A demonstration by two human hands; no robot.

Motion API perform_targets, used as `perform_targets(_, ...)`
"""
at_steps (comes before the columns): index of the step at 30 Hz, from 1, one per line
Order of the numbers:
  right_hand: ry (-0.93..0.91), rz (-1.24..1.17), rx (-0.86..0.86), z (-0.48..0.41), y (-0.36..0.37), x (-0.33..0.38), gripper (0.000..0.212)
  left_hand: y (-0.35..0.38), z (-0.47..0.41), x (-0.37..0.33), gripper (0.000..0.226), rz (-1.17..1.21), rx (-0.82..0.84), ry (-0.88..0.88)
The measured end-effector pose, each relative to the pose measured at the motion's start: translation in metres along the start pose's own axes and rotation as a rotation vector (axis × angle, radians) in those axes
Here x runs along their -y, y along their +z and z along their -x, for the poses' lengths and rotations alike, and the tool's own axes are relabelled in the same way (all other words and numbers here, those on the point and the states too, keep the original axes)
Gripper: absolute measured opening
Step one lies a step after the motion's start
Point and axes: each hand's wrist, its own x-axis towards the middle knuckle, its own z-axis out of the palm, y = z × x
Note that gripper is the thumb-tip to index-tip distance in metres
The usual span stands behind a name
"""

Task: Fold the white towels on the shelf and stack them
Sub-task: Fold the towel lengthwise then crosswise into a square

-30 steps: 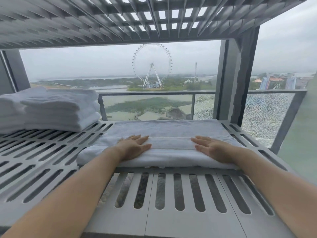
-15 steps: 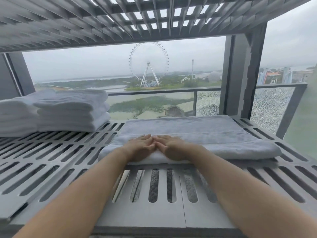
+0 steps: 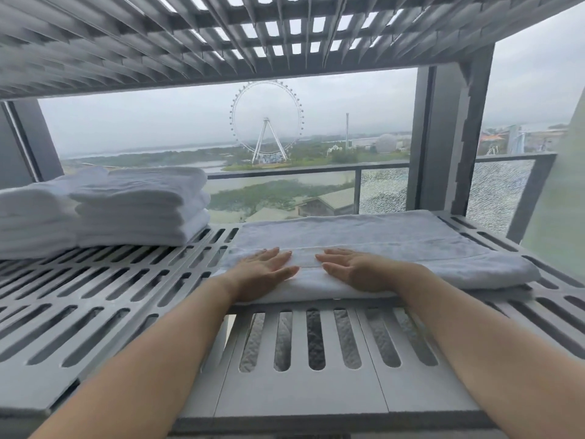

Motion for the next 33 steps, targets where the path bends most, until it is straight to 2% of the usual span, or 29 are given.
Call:
perform_targets(4,0.086,0.079,-0.032,0.026,-0.01,-0.019,0.051,-0.003,0.004,-0.005,0.065,-0.025,0.003,0.004)
perform_targets(6,0.047,0.078,-0.166,0.036,-0.011,-0.013,0.046,-0.005,0.006,-0.016,0.058,-0.07,-0.065,0.041)
perform_targets(9,-0.084,0.092,-0.447,0.044,-0.009,0.003,0.031,-0.001,0.011,-0.052,0.04,-0.044,-0.267,0.23)
perform_targets(10,-0.104,0.102,-0.49,0.048,-0.008,0.006,0.027,0.003,0.013,-0.066,0.039,-0.039,-0.299,0.284)
perform_targets(13,-0.166,0.09,-0.443,0.057,-0.006,0.008,0.024,0.018,0.016,-0.084,0.047,-0.111,-0.33,0.343)
perform_targets(15,-0.172,0.092,-0.34,0.069,-0.005,-0.002,0.033,0.021,0.018,-0.078,0.047,-0.055,-0.303,0.329)
perform_targets(18,-0.086,0.207,-0.157,0.093,-0.011,-0.027,0.052,0.018,0.02,-0.07,0.051,-0.036,-0.253,0.302)
perform_targets(20,-0.049,0.224,-0.093,0.108,-0.018,-0.045,0.055,0.019,0.019,-0.074,0.052,-0.061,-0.268,0.286)
perform_targets(24,0.025,0.183,-0.133,0.133,-0.03,-0.075,0.053,0.02,0.02,-0.082,0.051,-0.116,-0.313,0.233)
perform_targets(29,0.0,0.14,-0.319,0.138,-0.029,-0.075,0.05,0.023,0.022,-0.103,0.051,-0.142,-0.462,0.112)
perform_targets(31,-0.022,0.123,-0.359,0.138,-0.028,-0.072,0.05,0.026,0.019,-0.118,0.055,-0.284,-0.479,0.036)
perform_targets(33,-0.036,0.134,-0.377,0.14,-0.03,-0.071,0.05,0.026,0.019,-0.127,0.06,-0.422,-0.428,0.014)
